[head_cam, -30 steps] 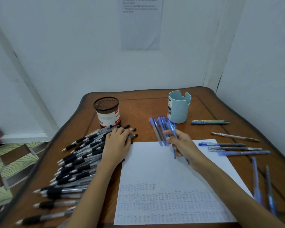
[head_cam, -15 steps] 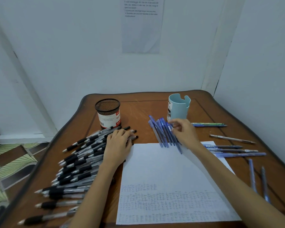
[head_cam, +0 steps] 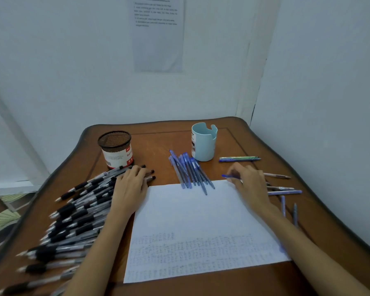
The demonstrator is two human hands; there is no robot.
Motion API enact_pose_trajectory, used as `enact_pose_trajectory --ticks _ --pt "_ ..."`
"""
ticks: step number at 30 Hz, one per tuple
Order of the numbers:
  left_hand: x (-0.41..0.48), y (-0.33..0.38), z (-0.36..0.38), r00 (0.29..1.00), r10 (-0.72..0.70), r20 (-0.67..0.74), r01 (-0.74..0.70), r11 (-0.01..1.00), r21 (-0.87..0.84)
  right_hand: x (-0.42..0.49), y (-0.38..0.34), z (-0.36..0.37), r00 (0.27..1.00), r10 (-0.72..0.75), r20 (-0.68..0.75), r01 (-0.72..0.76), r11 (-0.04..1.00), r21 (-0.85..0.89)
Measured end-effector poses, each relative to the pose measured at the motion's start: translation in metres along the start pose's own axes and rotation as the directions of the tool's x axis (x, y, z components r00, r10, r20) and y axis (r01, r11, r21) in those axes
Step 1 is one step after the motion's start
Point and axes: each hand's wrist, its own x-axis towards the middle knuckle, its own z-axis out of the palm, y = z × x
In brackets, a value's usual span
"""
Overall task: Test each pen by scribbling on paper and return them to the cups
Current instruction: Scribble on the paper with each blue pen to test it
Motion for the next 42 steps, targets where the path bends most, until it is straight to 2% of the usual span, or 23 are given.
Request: enact_pose_trajectory --ticks 3,5,8,10,12,16,18,20,23,25,26,28,29,30,33,35,36,39,42 --pt "0.003 0.005 -0.005 0.997 0.076 -0.024 -0.074 0.995 0.069 -0.015 -0.024 -0.002 0.956 -0.245 -0.164 0.262 0.961 0.093" --pt "0.004 0.006 -0.006 0.994 0.109 0.004 -0.108 0.986 0.123 -0.031 -0.042 0.003 0.935 -0.329 -0.131 0.343 0.933 0.111" --pt "0.005 0.008 -0.011 0.996 0.065 0.069 -0.072 0.992 0.107 -0.056 -0.064 0.008 0.939 -0.337 -0.062 0.343 0.928 0.146" --pt "0.006 0.011 -0.017 0.994 0.009 0.105 -0.016 0.998 0.062 -0.068 -0.074 0.007 0.939 -0.338 -0.062 0.344 0.92 0.186" --pt "0.006 0.017 -0.026 0.992 0.015 0.123 -0.018 1.0 0.024 -0.075 -0.079 0.003 0.932 -0.357 -0.07 0.363 0.908 0.207" --pt "-0.015 0.034 -0.043 0.995 0.05 0.09 -0.033 0.983 -0.181 -0.086 -0.084 -0.001 0.929 -0.363 -0.068 0.368 0.89 0.27" --pt "-0.035 0.045 -0.044 0.987 0.032 0.156 0.016 0.954 -0.299 -0.088 -0.087 0.0 0.932 -0.355 -0.072 0.359 0.881 0.309" --pt "-0.055 0.053 -0.041 0.973 0.011 0.233 0.07 0.938 -0.338 -0.087 -0.093 -0.001 0.939 -0.334 -0.085 0.341 0.863 0.372" --pt "-0.072 0.055 -0.031 0.954 0.017 0.299 0.069 0.959 -0.274 -0.077 -0.107 -0.012 0.968 -0.217 -0.127 0.251 0.793 0.555" --pt "-0.072 0.053 -0.027 0.935 0.048 0.352 0.035 0.974 -0.225 -0.065 -0.114 -0.025 0.994 -0.034 -0.1 0.095 0.701 0.707" --pt "-0.07 0.051 -0.025 0.922 0.061 0.381 0.027 0.975 -0.222 -0.059 -0.113 -0.03 0.996 0.079 -0.046 -0.014 0.626 0.779" --pt "-0.064 0.047 -0.023 0.905 0.088 0.416 0.024 0.966 -0.257 -0.046 -0.106 -0.034 0.961 0.253 0.111 -0.208 0.401 0.892" --pt "-0.061 0.044 -0.022 0.906 0.093 0.413 0.035 0.956 -0.292 -0.041 -0.1 -0.032 0.939 0.289 0.189 -0.274 0.294 0.916" --pt "-0.057 0.042 -0.02 0.912 0.087 0.401 0.055 0.943 -0.329 -0.037 -0.095 -0.029 0.914 0.304 0.267 -0.343 0.23 0.911" --pt "-0.045 0.04 -0.016 0.944 0.023 0.329 0.112 0.917 -0.384 -0.038 -0.086 -0.012 0.829 0.278 0.484 -0.539 0.174 0.824" --pt "-0.038 0.04 -0.01 0.948 -0.003 0.317 0.128 0.918 -0.375 -0.044 -0.088 -0.001 0.791 0.249 0.559 -0.591 0.074 0.804" --pt "-0.036 0.039 -0.007 0.943 -0.007 0.331 0.132 0.925 -0.355 -0.046 -0.089 0.004 0.786 0.245 0.568 -0.597 0.056 0.801" --pt "-0.032 0.032 -0.002 0.928 0.006 0.373 0.119 0.943 -0.311 -0.046 -0.091 0.013 0.779 0.214 0.589 -0.621 0.13 0.773" --pt "-0.031 0.029 0.0 0.929 0.028 0.37 0.093 0.947 -0.306 -0.037 -0.092 0.015 0.764 0.16 0.625 -0.645 0.14 0.751"
